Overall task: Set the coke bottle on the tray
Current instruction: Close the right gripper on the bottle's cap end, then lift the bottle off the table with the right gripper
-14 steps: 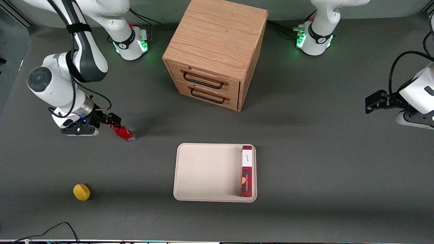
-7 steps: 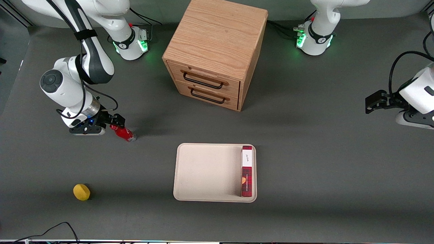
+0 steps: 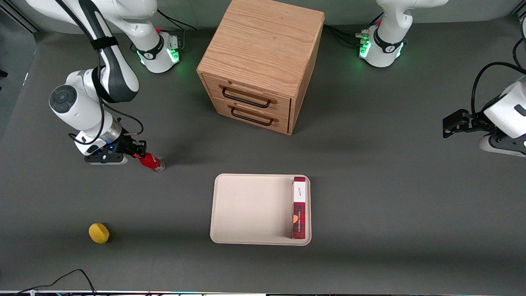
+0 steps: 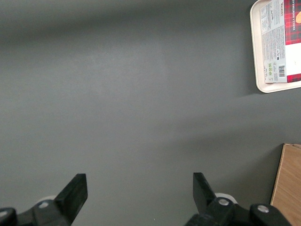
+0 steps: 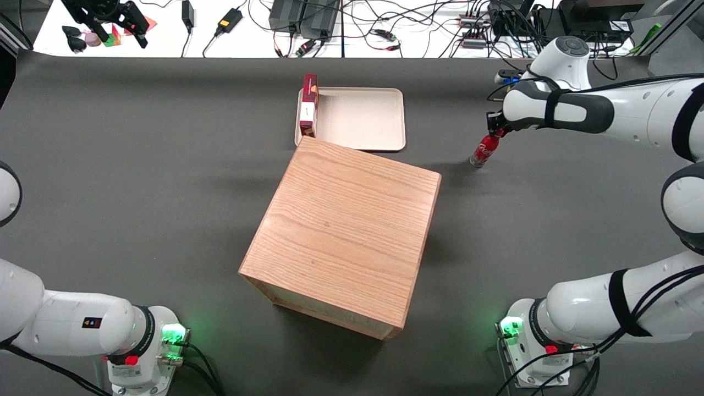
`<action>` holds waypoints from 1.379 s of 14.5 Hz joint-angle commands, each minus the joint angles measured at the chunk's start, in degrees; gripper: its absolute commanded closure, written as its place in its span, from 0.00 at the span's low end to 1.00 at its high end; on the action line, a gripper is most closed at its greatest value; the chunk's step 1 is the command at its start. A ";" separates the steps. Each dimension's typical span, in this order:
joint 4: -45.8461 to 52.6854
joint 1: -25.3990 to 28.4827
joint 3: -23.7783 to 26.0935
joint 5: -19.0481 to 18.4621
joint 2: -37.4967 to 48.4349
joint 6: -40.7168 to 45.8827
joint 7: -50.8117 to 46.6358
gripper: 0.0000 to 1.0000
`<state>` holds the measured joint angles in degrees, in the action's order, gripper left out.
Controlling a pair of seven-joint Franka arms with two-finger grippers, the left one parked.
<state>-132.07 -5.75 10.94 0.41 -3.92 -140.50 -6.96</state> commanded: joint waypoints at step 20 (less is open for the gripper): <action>50.49 3.71 0.22 1.96 -7.48 49.45 -3.13 1.00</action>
<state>-88.86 -5.84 11.25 1.05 -4.70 -91.69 -6.66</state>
